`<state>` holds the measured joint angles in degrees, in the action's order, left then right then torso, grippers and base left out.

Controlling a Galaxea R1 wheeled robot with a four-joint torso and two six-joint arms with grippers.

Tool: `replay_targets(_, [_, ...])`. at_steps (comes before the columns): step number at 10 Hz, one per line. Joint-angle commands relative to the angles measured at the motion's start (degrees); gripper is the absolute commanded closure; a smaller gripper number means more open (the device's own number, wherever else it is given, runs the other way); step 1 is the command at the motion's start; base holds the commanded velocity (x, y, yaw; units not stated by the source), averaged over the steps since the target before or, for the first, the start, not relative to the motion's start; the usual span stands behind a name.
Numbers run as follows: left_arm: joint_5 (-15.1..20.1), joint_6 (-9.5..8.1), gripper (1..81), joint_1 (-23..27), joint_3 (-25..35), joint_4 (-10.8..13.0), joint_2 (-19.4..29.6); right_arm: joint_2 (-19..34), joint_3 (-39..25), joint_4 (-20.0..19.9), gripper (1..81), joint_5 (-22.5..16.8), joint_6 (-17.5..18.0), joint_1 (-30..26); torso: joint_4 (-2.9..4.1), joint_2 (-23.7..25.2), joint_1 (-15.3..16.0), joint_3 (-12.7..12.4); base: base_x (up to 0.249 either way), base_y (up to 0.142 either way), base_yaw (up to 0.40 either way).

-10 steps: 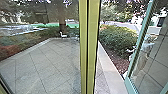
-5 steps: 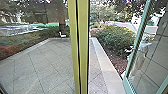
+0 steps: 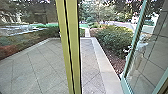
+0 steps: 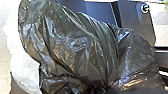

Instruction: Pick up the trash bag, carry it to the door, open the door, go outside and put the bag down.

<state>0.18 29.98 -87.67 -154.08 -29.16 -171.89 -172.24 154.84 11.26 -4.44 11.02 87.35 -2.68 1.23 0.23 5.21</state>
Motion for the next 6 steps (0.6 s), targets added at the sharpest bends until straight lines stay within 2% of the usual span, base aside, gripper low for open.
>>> replay_targets(1, [4.30,0.35,81.1,1.93,0.27,0.60,0.14,0.12,0.10,0.43,1.0,-3.38,0.05,-2.13,0.00,0.00,0.00,0.00,0.000,-0.113,0.000])
replay_targets(6, [4.30,0.35,81.1,1.76,0.27,0.51,0.05,0.03,0.18,0.43,1.0,-3.30,-0.03,-1.95,0.00,0.00,0.00,0.00,0.000,-0.117,0.000])
